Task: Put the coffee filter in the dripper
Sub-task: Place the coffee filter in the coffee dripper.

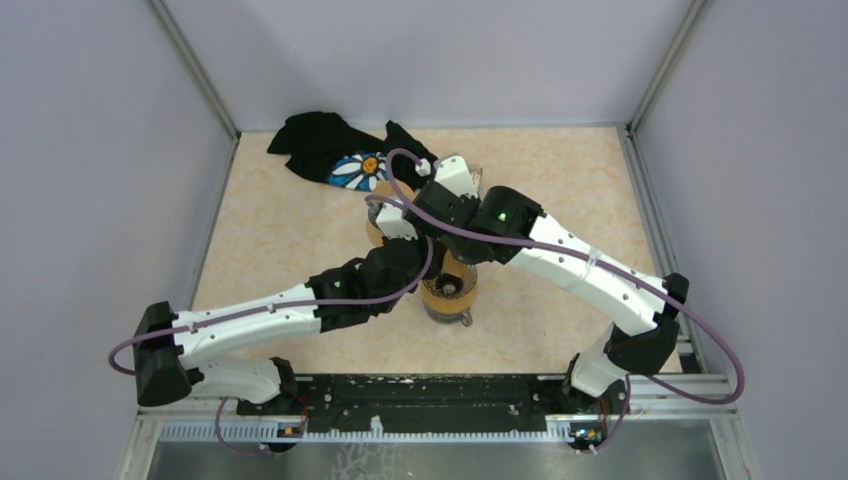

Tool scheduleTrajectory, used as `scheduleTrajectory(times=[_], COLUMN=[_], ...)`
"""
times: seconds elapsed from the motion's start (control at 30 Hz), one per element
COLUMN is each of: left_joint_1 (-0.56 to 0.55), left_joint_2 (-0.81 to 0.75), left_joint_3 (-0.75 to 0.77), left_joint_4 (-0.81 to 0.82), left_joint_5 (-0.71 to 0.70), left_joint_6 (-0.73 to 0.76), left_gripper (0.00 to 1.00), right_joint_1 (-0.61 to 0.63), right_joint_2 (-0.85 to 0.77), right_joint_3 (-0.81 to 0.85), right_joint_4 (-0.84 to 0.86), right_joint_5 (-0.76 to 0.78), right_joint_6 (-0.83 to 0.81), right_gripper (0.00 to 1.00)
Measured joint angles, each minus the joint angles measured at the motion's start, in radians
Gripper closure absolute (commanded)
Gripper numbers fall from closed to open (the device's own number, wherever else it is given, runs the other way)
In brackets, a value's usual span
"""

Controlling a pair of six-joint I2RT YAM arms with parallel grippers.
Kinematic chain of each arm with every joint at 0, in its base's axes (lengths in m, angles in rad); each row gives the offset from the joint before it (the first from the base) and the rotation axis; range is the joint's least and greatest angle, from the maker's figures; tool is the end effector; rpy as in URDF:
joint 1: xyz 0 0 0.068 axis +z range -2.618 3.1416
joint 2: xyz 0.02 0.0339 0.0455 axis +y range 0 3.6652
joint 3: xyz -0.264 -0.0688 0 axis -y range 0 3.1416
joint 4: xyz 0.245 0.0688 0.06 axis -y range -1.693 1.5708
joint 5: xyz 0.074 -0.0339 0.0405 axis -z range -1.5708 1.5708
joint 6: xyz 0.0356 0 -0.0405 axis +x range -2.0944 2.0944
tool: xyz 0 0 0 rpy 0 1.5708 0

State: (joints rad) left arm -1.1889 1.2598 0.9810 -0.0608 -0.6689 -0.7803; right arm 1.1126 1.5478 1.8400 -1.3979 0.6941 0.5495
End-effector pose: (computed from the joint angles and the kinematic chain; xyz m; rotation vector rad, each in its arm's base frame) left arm 0.1276 -0.2584 0.3211 -0.0697 1.8986 -0.7324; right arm 0.1428 0.2381 0.4149 -0.4547 2.2889 -0.1602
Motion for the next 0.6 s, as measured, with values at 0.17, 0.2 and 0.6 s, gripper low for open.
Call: scheduleTrajectory(times=[0.17,0.2,0.6], left_joint_1=[0.0,0.0,0.0], left_joint_2=[0.0,0.0,-0.06], left_joint_3=[0.027,0.035,0.056], left_joint_4=[-0.072,-0.095,-0.322], left_joint_5=[0.008,0.011,0.084], left_joint_6=[0.011,0.011,-0.029], left_gripper=[0.99,0.99,1.0], right_joint_1=[0.0,0.0,0.002], right_joint_2=[0.0,0.0,-0.005], right_joint_3=[0.0,0.0,-0.068], right_joint_4=[0.003,0.004,0.046], right_joint_5=[-0.016,-0.019,-0.089], right_joint_6=[-0.01,-0.013,-0.051], right_gripper=[1.0,1.0,1.0])
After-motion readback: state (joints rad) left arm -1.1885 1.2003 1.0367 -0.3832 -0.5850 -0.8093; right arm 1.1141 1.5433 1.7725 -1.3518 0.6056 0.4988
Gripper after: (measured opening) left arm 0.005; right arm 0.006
